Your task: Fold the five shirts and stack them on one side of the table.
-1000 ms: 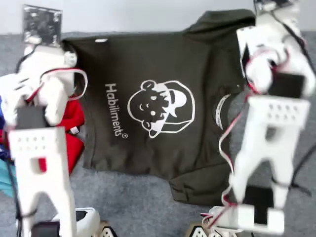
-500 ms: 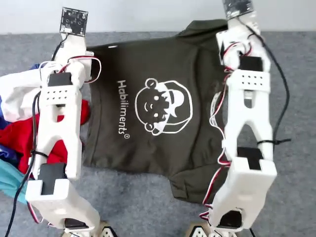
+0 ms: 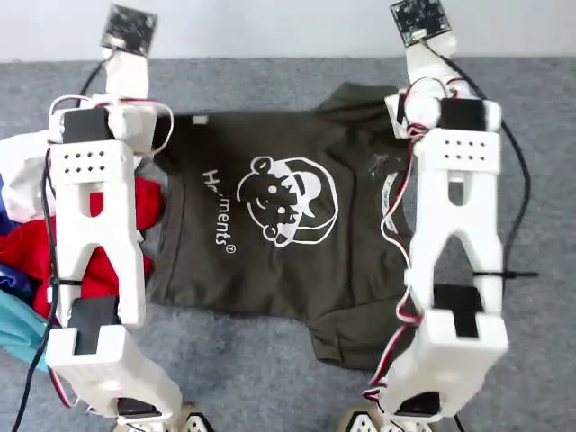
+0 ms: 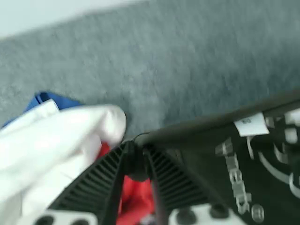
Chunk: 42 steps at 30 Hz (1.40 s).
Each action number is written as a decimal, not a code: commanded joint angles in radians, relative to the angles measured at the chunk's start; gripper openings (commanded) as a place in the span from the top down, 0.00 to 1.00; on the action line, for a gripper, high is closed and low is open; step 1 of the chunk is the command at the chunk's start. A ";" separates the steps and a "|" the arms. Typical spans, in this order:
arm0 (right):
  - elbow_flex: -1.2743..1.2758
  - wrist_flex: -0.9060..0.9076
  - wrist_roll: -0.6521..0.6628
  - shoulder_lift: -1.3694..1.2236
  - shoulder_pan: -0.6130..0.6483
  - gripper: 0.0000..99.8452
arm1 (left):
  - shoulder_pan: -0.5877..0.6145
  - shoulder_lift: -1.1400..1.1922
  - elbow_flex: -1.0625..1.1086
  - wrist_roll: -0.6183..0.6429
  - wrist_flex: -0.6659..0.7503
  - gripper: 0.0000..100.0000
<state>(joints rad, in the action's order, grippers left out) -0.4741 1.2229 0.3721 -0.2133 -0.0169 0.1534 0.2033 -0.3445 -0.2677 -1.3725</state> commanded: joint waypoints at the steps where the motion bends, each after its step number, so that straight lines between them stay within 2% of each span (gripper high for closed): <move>1: -0.008 0.189 -0.003 0.127 -0.019 0.99 | -0.003 -0.005 -0.041 -0.069 -0.118 0.98; 7: -0.002 0.455 0.032 0.157 -0.015 0.99 | -0.002 -0.005 -0.041 -0.115 -0.218 0.98; 12: 0.003 0.572 0.044 0.162 -0.015 0.99 | -0.002 -0.005 -0.041 -0.121 -0.313 0.98; 18: 0.233 0.570 0.044 0.225 -0.015 0.99 | 0.000 -0.005 -0.038 -0.123 -0.381 0.98; 23: 0.465 0.549 0.046 0.375 -0.015 0.99 | 0.000 -0.011 0.068 -0.135 -0.382 0.98; 30: 0.821 0.397 0.089 0.565 -0.019 0.99 | -0.002 -0.012 0.225 -0.157 -0.381 0.98; 42: 1.063 0.240 0.193 0.615 -0.019 0.99 | -0.005 -0.005 0.354 -0.158 -0.356 0.98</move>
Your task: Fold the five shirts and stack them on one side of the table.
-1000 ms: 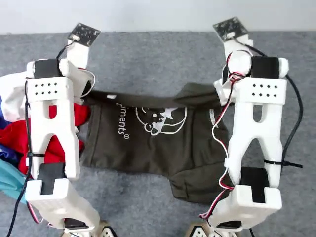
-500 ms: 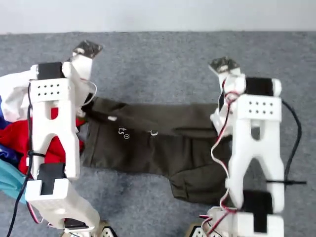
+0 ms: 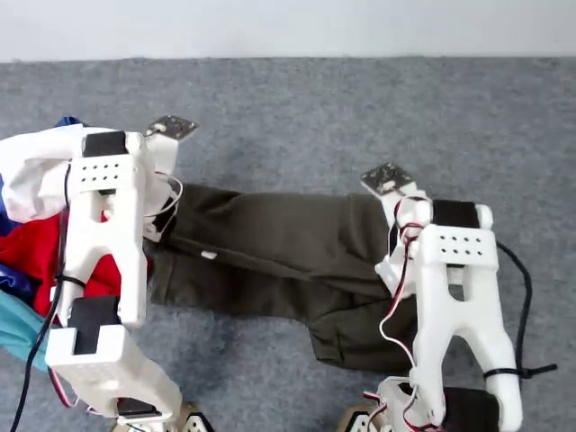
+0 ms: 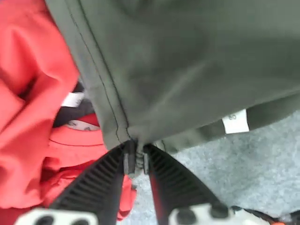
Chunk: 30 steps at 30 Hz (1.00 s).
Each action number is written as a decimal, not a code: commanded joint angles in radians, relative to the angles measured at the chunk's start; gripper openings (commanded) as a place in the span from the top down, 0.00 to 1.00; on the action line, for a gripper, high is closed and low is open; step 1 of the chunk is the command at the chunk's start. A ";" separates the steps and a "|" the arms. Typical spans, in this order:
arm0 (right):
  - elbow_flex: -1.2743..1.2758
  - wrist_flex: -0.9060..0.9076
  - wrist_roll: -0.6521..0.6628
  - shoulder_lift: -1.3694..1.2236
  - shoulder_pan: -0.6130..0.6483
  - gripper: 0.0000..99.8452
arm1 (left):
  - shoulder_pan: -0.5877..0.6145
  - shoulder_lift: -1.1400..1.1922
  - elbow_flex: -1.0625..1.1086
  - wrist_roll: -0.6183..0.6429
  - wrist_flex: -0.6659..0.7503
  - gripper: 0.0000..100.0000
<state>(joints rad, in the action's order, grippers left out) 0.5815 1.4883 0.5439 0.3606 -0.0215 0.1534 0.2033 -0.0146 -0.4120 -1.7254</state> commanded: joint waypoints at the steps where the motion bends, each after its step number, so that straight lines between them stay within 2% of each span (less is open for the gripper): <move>1: 0.011 -0.025 0.023 0.044 -0.015 0.99 | -0.005 -0.005 0.039 -0.014 -0.003 0.98; 11: 0.008 0.024 0.026 0.047 -0.012 0.99 | -0.002 -0.005 0.074 -0.014 0.000 0.98; 15: 0.008 0.061 0.075 0.047 -0.013 0.99 | -0.005 -0.005 0.074 -0.014 -0.005 0.98; 21: 0.008 0.068 0.083 0.047 -0.013 0.99 | -0.005 -0.005 0.079 -0.012 -0.006 0.98; 30: 0.014 0.067 0.087 0.042 -0.008 0.99 | -0.006 -0.005 0.180 -0.012 0.002 0.98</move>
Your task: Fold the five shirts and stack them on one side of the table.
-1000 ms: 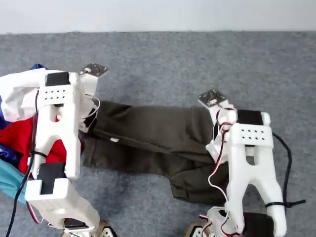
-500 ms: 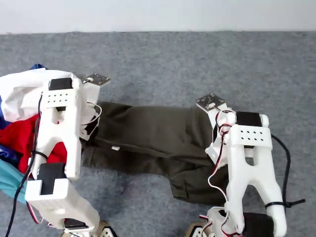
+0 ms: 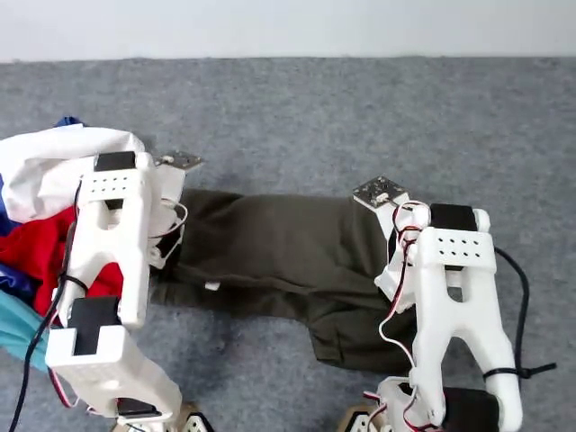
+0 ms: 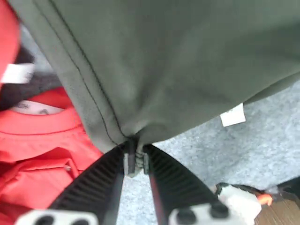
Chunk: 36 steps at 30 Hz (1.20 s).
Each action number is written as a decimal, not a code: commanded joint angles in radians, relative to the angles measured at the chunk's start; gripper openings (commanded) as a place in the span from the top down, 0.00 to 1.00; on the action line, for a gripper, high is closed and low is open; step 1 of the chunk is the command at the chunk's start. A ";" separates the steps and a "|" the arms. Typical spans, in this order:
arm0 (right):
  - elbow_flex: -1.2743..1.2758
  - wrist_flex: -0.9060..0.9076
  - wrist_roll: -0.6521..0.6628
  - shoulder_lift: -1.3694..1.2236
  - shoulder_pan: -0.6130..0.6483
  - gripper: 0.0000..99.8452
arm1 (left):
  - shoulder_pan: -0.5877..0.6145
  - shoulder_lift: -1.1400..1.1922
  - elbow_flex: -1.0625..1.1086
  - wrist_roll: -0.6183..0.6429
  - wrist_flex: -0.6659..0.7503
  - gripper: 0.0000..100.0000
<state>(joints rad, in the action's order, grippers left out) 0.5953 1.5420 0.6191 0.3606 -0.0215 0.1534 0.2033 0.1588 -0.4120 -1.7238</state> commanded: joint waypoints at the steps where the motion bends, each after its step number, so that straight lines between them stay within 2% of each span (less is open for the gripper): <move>1: 0.000 0.013 0.012 0.041 -0.008 0.99 | -0.006 -0.005 0.013 -0.012 0.000 0.98; 32: 0.066 0.070 0.055 0.045 -0.007 0.99 | 0.000 -0.005 0.024 -0.014 -0.005 0.98; 36: 0.066 0.081 0.054 0.045 -0.013 0.94 | 0.000 -0.005 0.025 -0.014 -0.014 0.95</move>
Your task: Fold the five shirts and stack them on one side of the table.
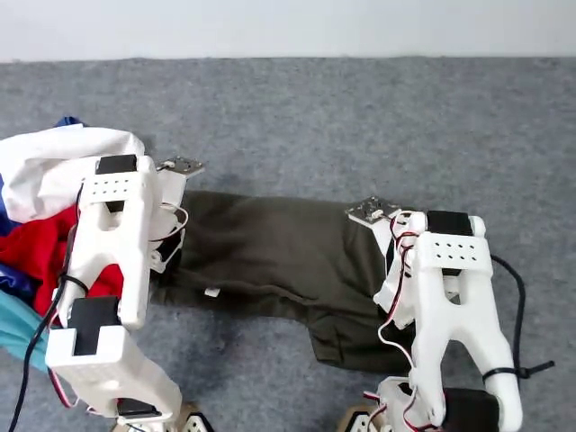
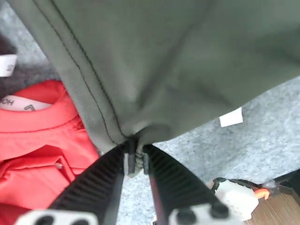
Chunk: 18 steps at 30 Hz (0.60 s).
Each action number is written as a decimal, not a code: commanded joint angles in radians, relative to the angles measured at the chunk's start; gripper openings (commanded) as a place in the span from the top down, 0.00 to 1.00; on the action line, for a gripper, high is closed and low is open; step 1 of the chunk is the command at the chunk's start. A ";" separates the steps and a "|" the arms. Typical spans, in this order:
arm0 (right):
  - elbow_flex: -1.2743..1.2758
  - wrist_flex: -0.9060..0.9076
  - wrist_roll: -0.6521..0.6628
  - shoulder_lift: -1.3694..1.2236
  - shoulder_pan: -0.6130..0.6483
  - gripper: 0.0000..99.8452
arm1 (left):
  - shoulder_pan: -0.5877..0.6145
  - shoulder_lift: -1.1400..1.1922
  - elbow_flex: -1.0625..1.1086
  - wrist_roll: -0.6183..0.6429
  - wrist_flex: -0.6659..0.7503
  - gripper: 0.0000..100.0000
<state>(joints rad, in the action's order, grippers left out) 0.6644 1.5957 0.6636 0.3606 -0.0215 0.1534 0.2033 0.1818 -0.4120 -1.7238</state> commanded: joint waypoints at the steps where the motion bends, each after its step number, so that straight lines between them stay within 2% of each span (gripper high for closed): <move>1: -0.003 0.038 0.009 0.045 -0.012 0.92 | 0.000 -0.005 0.002 -0.014 -0.015 0.94; 6: -0.029 0.111 0.014 0.051 -0.007 0.86 | 0.002 -0.008 0.002 -0.066 -0.021 0.92; 12: -0.183 0.186 0.008 0.148 -0.013 0.86 | 0.003 -0.014 -0.002 -0.152 -0.020 0.92; 15: -0.261 0.082 -0.101 0.182 -0.016 0.86 | 0.025 -0.014 -0.004 -0.250 -0.020 0.92; 18: -0.262 -0.119 -0.233 0.170 -0.007 0.86 | 0.077 -0.009 0.001 -0.382 -0.021 0.92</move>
<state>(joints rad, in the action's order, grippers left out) 0.4434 1.6387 0.5439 0.5155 -0.0215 0.1903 0.2033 0.1818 -0.6759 -1.7238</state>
